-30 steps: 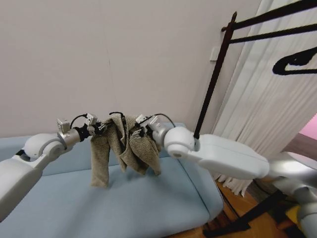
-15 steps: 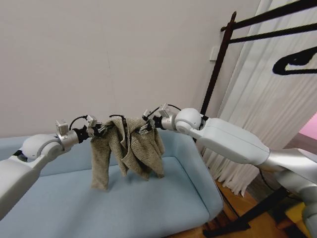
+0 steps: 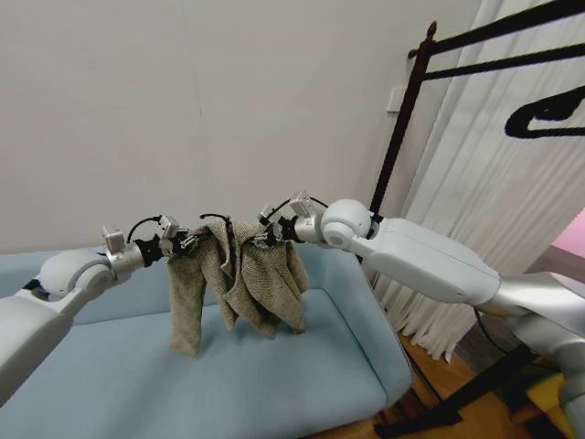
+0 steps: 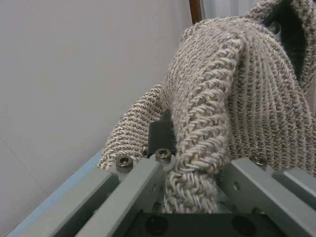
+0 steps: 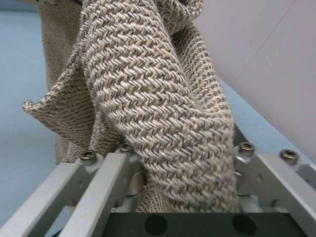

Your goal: Pick up the clothes from the sofa and hang them on the clothes hanger.

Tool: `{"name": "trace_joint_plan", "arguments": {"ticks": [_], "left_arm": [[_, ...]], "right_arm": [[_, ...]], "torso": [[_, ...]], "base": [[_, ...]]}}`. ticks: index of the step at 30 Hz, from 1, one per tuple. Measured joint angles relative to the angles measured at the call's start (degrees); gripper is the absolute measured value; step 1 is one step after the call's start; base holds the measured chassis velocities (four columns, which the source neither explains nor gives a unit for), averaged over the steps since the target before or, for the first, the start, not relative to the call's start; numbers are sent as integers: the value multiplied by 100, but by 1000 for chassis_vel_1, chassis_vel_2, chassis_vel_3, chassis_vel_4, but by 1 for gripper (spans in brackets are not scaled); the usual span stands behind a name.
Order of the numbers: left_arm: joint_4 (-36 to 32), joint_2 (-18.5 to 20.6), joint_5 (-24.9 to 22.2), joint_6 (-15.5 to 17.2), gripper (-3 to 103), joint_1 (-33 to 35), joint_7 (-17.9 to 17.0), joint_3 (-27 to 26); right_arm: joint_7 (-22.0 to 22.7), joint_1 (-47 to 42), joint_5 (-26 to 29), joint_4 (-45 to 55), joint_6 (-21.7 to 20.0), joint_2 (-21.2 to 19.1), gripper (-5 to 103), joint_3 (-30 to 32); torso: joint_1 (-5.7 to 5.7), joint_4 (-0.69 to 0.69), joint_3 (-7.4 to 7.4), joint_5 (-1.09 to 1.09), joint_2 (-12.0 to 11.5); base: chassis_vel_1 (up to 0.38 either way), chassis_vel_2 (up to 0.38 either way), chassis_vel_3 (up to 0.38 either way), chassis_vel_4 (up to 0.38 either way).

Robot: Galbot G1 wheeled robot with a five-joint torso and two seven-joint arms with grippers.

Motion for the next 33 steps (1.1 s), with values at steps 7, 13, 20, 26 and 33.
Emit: {"name": "trace_joint_plan", "arguments": {"ticks": [7,13,20,26,33], "left_arm": [[-22,-12,13,-29,4,-25,-2,8],[-61,-18,-13,-56,7,16,-208,-27],[-71,-72,-45,-38,34,-16,-465,-31],[-11,-120,-93,0,55,-9,-722,-120],[-1,-156,-120,-4,77,109,-961,-229]], "right_arm": [[249,-22,258,230,18,-59,15,48],[714,-53,661,541,23,-208,3,111],[1231,-157,1134,836,23,-390,3,259],[1307,-188,1506,961,-10,-618,3,585],[909,-97,1832,966,-309,-917,3,737]], "torso": [[0,1,0,0,0],[0,1,0,0,0],[0,1,0,0,0],[0,1,0,1,0],[0,3,0,1,0]], "base": [[0,0,0,0],[0,0,0,0],[0,0,0,0],[0,0,0,0],[0,0,0,0]]}}
